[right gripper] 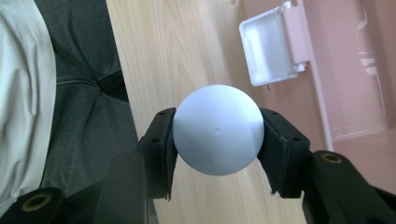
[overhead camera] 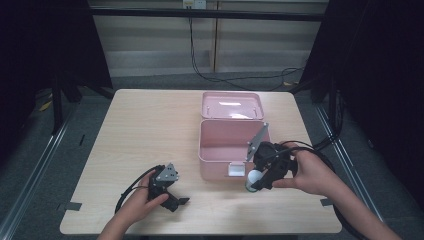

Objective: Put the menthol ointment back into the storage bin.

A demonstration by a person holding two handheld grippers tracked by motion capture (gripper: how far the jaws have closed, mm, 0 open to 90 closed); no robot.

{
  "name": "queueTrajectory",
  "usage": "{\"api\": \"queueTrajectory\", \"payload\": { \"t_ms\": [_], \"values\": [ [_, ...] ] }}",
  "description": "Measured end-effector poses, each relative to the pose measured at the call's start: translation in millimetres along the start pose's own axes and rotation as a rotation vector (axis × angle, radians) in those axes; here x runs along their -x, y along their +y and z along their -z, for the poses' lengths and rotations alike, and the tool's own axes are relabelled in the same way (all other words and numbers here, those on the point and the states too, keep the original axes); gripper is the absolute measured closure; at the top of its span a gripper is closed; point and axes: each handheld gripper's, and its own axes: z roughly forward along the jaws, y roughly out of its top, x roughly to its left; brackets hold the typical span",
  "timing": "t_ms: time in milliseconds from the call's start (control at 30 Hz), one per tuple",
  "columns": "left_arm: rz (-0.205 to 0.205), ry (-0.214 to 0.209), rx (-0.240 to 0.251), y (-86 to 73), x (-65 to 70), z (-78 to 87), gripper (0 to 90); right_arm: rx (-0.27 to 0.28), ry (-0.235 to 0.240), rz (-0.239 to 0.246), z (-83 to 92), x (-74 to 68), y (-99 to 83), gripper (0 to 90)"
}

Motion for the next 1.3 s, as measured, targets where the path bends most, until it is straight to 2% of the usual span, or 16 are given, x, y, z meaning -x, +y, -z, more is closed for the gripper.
{"api": "queueTrajectory", "payload": {
  "t_ms": [267,667,1033,1300],
  "values": [
    [0.000,0.000,0.000,0.0,0.0,0.0,0.0,-0.014,-0.007,0.003,11.1,2.6,9.2,50.7],
    [0.001,0.000,0.000,0.0,0.0,0.0,0.0,-0.015,-0.015,-0.025,35.3,11.5,24.5,50.7],
    [0.000,0.000,0.000,0.0,0.0,0.0,0.0,-0.019,-0.037,-0.029,39.2,22.3,41.2,50.7],
    [0.000,-0.002,-0.002,0.1,-0.1,0.2,0.0,-0.008,-0.050,-0.056,40.1,32.4,51.8,50.7]
  ]
}}
